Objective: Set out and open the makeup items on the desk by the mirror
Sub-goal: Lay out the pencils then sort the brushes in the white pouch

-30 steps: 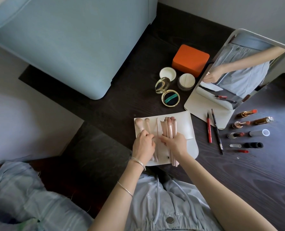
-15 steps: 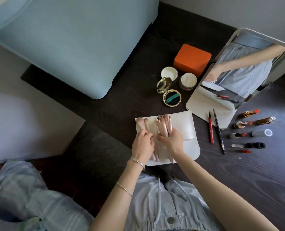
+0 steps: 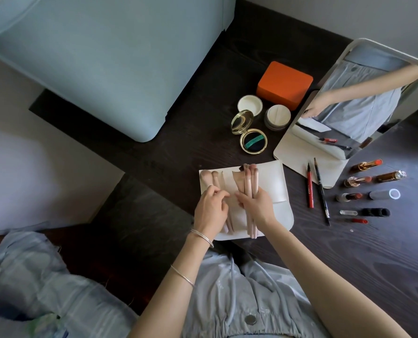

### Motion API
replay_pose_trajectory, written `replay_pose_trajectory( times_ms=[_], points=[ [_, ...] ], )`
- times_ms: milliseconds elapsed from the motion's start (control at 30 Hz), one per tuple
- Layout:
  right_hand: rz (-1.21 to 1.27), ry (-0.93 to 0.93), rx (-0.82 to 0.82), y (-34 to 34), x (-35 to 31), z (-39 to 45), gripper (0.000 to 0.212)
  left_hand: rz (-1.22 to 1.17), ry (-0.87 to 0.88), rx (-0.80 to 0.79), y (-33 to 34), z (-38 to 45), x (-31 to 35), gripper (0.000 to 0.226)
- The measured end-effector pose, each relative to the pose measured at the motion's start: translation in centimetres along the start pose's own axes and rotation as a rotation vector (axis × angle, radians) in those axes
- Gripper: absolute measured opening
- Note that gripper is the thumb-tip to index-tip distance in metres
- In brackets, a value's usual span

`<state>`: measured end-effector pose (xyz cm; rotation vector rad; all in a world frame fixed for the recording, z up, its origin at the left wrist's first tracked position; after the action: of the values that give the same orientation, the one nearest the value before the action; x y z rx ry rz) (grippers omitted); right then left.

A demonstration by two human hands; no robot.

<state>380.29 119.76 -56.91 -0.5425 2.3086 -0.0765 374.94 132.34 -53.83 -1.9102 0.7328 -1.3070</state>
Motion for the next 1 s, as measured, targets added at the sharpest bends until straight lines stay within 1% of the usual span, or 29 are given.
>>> replay_pose_trajectory(
  times_ms=[67, 167, 300, 367, 500, 600, 667, 733, 833, 933, 1000],
  points=[
    [0.06, 0.009, -0.018, -0.2, -0.1, -0.1, 0.022, -0.045, -0.017, -0.015, 0.3, 0.2, 0.4, 0.021],
    [0.14, 0.025, -0.046, -0.4, -0.6, -0.2, 0.027, -0.21, -0.114, -0.093, 0.9, 0.7, 1.1, 0.02],
    [0.209, 0.063, -0.034, -1.4, -1.1, -0.1, 0.015, -0.603, -0.311, -0.11, 1.6, 0.9, 1.0, 0.024],
    [0.244, 0.084, -0.034, -1.4, -0.9, 0.0, 0.012, -0.738, -0.374, -0.15, 1.9, 0.8, 1.2, 0.027],
    [0.389, 0.16, -0.082, -0.9, -0.2, -0.3, 0.018, -0.715, -0.387, -0.131, 1.8, 0.9, 1.2, 0.023],
    [0.378, 0.155, -0.06, -1.1, -0.3, -0.1, 0.019, -0.735, -0.41, -0.097, 1.8, 1.0, 1.1, 0.019],
    [0.362, 0.139, -0.006, -1.6, -0.2, 0.1, 0.018, -0.757, -0.415, -0.095, 1.9, 1.0, 1.4, 0.022],
    [0.358, 0.119, 0.02, -2.1, 0.0, 0.3, 0.019, -0.725, -0.421, -0.081, 1.8, 1.1, 1.4, 0.027],
    [0.309, 0.067, 0.045, -2.9, 0.2, 0.2, 0.02, -0.72, -0.459, -0.08, 1.9, 1.1, 1.0, 0.025],
    [0.132, 0.025, 0.098, -3.8, 0.1, 0.3, 0.025, -0.857, -0.498, -0.086, 2.2, 0.9, 0.9, 0.023],
    [0.1, 0.031, 0.066, -3.7, 0.0, 0.3, 0.028, -0.991, -0.541, -0.101, 2.4, 0.5, 1.1, 0.021]
  ],
)
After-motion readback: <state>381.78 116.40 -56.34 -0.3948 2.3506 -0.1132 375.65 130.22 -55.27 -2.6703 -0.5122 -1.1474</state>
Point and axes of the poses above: each hand's wrist, its own z-axis towards the middle knuckle, its own y-axis out of the palm, x = y × z, the point moved 6 cm from there along z, towards the middle knuckle, and after that the axes turned 5 degrees about y, right-handed, at the moved point
